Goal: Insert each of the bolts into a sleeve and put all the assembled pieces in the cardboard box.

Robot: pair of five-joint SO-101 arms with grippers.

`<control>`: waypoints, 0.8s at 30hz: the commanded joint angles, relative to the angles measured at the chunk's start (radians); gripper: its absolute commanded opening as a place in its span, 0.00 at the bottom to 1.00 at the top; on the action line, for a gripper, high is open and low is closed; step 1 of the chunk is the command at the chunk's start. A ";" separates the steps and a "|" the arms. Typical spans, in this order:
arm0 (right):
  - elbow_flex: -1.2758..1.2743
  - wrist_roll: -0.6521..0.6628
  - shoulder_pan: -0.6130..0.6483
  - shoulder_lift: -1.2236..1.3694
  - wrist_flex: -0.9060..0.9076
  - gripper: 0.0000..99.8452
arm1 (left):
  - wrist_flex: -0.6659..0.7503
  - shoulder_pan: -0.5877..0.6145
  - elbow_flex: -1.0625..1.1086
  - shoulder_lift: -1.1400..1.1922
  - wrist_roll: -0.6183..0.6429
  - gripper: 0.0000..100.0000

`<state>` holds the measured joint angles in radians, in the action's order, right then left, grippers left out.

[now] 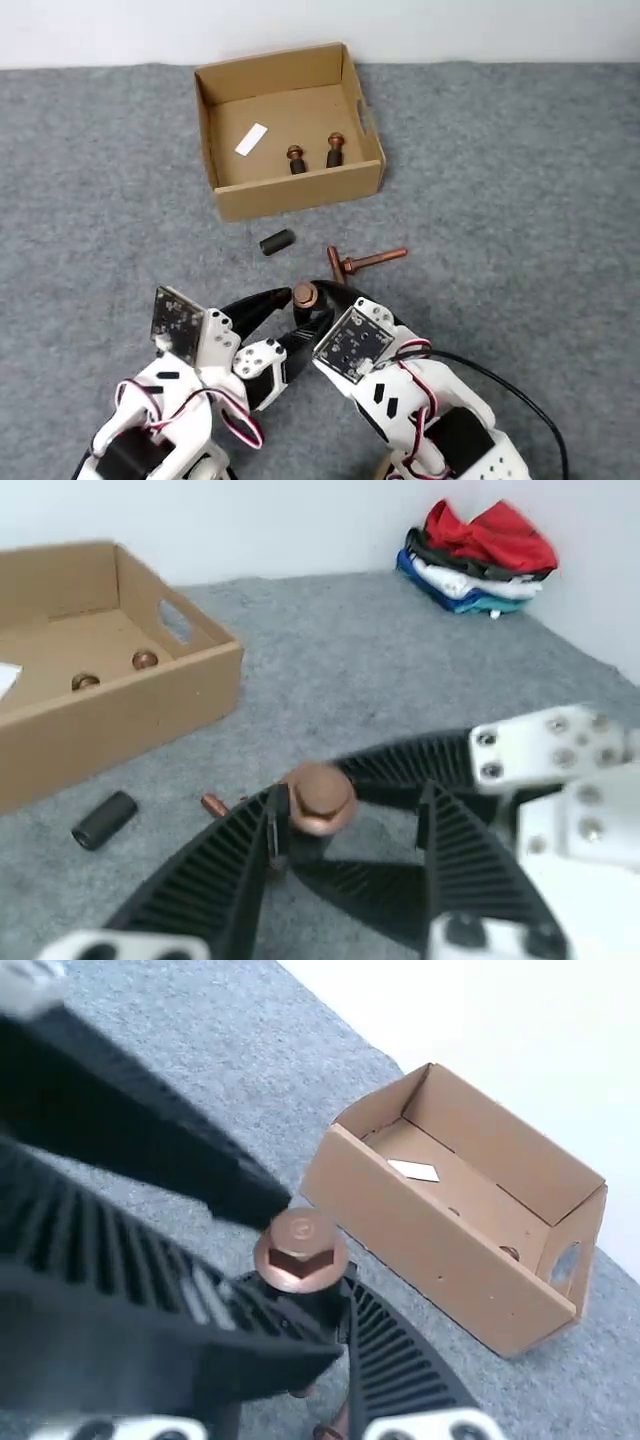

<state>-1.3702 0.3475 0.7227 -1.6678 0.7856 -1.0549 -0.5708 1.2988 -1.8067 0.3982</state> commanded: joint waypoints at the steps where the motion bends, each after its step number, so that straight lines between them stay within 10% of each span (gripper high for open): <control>1: 0.057 0.002 -0.016 -0.007 -0.031 0.01 | -0.006 0.077 -0.094 0.000 -0.034 0.21; 8: 0.057 -0.130 -0.157 -0.004 -0.031 0.01 | -0.005 0.333 -0.170 -0.006 -0.072 0.00; 16: 0.127 -0.313 -0.340 0.039 0.013 0.01 | -0.009 0.620 0.047 -0.006 -0.227 0.00; 24: 0.419 -0.419 -0.386 0.461 0.027 0.01 | -0.003 0.661 0.340 -0.006 -0.284 0.00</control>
<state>-1.1063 -0.0468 0.3483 -1.3625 0.8316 -1.0549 0.0829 1.5950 -1.8052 0.1235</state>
